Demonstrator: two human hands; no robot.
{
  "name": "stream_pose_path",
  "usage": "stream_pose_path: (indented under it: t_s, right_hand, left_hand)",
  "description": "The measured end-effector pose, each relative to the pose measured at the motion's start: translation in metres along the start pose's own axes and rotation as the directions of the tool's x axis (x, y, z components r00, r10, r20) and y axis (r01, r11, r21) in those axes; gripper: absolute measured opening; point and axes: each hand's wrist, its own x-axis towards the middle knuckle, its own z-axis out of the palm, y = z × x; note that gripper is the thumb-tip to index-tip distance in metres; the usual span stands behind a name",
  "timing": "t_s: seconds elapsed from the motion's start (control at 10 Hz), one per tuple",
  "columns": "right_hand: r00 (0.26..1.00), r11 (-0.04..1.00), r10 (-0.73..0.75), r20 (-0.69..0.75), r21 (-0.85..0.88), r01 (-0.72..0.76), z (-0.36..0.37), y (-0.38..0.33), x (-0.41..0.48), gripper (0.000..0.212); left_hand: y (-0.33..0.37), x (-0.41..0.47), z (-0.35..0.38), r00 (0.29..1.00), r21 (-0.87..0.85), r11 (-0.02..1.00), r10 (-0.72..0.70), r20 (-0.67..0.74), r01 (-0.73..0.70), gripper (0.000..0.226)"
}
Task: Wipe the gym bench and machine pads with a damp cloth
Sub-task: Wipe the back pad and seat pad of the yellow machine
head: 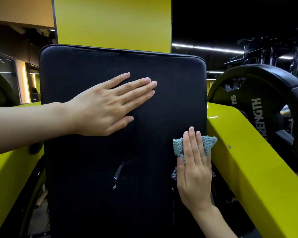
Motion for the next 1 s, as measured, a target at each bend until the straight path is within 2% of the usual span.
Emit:
stream_pose_path:
  t_s: [0.3,0.4,0.8,1.0]
  right_hand:
    - [0.998,0.998,-0.061,-0.028,-0.009,0.060,-0.005,0.006,0.099,0.052]
    - [0.998,0.999,-0.042,-0.044,-0.012,0.041,-0.003,0.004,0.104,0.052]
    - [0.999,1.000,-0.004,0.033,-0.024,0.005,0.004,-0.009,-0.002,0.051]
    - [0.999,0.999,-0.031,-0.014,0.037,0.032,0.002,-0.011,0.050,0.050]
  left_hand:
    - [0.001,0.000,0.000,1.000,-0.002,1.000,-0.005,0.000,0.005,0.065]
    - [0.001,0.000,0.000,1.000,-0.007,1.000,-0.007,-0.002,0.007,0.065]
    - [0.002,0.000,0.001,1.000,0.003,1.000,-0.017,-0.006,0.017,0.065]
    - [0.002,0.000,0.001,1.000,-0.001,1.000,-0.015,-0.009,0.015,0.065]
